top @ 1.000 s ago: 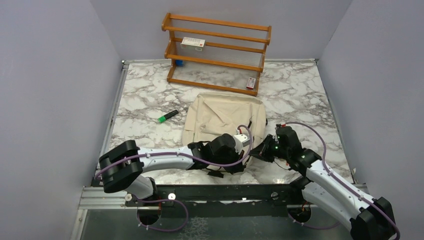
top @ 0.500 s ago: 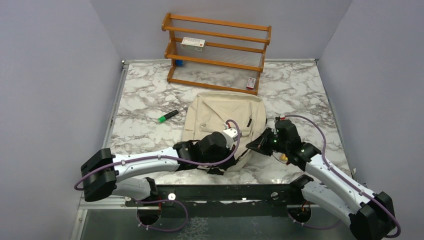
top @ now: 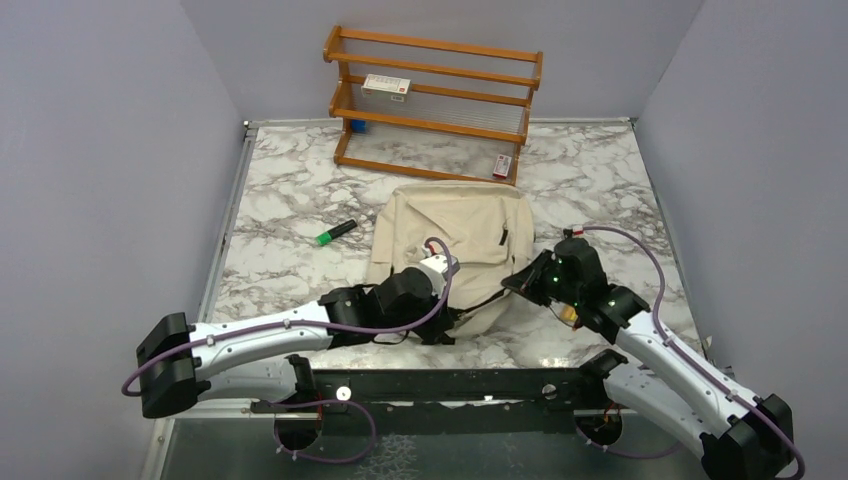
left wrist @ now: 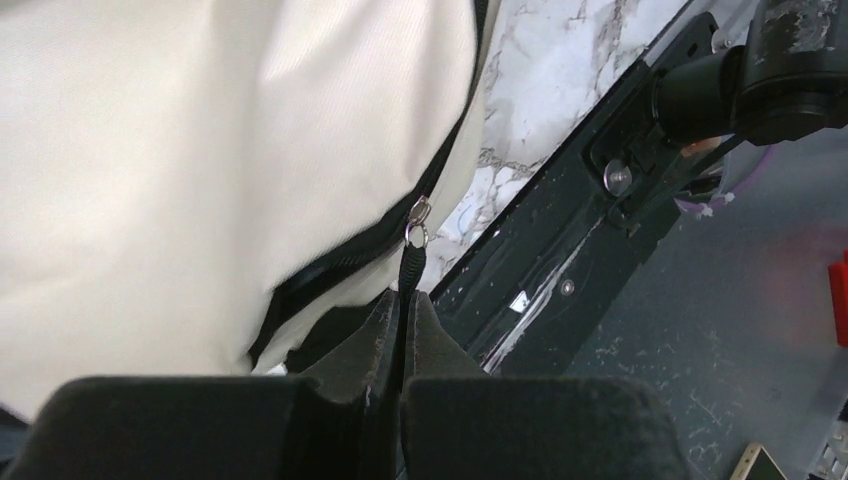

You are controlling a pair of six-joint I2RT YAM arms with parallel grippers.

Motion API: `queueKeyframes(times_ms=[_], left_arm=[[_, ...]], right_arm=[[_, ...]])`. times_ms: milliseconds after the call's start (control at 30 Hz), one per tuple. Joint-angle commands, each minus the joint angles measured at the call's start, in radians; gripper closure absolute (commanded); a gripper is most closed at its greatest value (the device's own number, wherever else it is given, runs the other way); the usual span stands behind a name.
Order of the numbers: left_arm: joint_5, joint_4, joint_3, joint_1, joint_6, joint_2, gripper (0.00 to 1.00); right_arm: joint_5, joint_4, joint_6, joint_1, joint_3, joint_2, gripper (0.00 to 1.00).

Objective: Pack the student bag
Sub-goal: Zip the student bag at the center of the board.

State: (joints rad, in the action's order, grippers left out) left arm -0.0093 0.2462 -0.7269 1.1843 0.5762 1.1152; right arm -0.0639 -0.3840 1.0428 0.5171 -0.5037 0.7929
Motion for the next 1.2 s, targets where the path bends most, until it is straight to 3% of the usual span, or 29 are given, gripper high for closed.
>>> queueKeyframes(times_ms=[0, 700, 767, 933, 1167], left_arm=[[-0.051, 0.130, 0.041, -0.007, 0.043, -0.072, 1.00], [-0.083, 0.153, 0.054, -0.063, 0.049, -0.112, 1.00], [-0.073, 0.145, 0.048, -0.066, 0.039, -0.115, 1.00], [-0.020, 0.074, 0.034, -0.066, 0.005, -0.103, 1.00], [0.092, -0.035, 0.033, -0.066, -0.009, -0.059, 1.00]], right_arm=[[0.224, -0.063, -0.054, -0.016, -0.049, -0.013, 1.00], [0.620, -0.337, -0.245, -0.017, -0.177, 0.027, 0.97], [0.582, -0.358, -0.242, -0.017, -0.202, 0.016, 0.90], [0.350, -0.336, -0.212, -0.017, -0.238, -0.074, 0.59], [0.079, -0.460, 0.002, -0.017, -0.255, -0.135, 0.45]])
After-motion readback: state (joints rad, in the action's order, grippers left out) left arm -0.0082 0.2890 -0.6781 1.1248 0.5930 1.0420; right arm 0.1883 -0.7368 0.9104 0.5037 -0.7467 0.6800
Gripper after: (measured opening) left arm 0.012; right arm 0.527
